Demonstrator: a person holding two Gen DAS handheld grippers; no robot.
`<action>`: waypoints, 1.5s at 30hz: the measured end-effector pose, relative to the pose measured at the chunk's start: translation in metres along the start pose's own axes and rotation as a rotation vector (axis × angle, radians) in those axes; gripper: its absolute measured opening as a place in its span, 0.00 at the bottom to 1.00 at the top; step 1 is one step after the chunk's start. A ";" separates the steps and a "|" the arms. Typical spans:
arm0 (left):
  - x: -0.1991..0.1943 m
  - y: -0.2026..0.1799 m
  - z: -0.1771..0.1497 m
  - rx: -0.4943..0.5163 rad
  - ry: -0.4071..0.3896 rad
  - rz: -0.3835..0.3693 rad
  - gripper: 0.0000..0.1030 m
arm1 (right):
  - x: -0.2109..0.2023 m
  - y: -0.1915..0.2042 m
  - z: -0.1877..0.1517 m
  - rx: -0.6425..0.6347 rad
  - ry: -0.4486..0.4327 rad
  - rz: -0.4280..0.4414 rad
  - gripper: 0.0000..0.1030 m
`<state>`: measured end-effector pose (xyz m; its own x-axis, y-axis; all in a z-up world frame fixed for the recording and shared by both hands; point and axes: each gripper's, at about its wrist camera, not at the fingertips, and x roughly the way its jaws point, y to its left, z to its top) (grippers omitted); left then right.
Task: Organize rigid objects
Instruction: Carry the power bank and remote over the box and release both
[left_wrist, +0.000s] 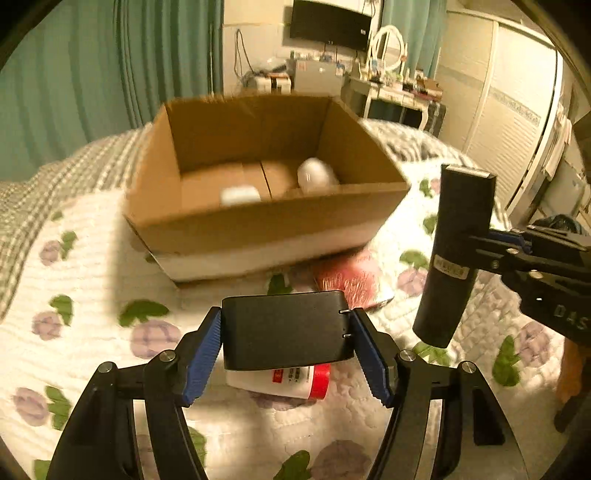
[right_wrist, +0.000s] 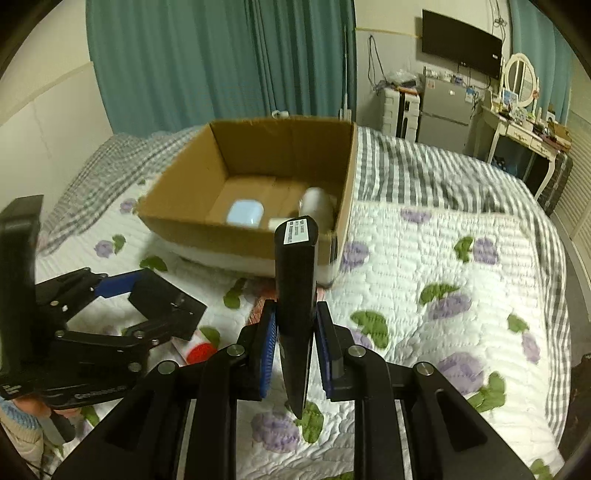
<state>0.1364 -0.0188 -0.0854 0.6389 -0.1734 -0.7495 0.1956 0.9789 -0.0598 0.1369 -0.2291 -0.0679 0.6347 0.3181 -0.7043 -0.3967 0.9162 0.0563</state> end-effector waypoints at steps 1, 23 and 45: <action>-0.009 0.001 0.007 -0.002 -0.023 -0.004 0.67 | -0.004 0.001 0.004 -0.004 -0.011 0.000 0.19; 0.048 0.043 0.108 0.021 -0.115 0.090 0.67 | 0.081 0.003 0.135 -0.088 0.016 0.063 0.19; 0.004 0.045 0.104 0.006 -0.235 0.110 0.69 | 0.063 -0.007 0.125 0.021 -0.151 0.020 0.66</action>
<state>0.2253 0.0134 -0.0222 0.8119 -0.0874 -0.5773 0.1196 0.9927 0.0179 0.2624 -0.1847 -0.0237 0.7203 0.3677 -0.5882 -0.3973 0.9138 0.0847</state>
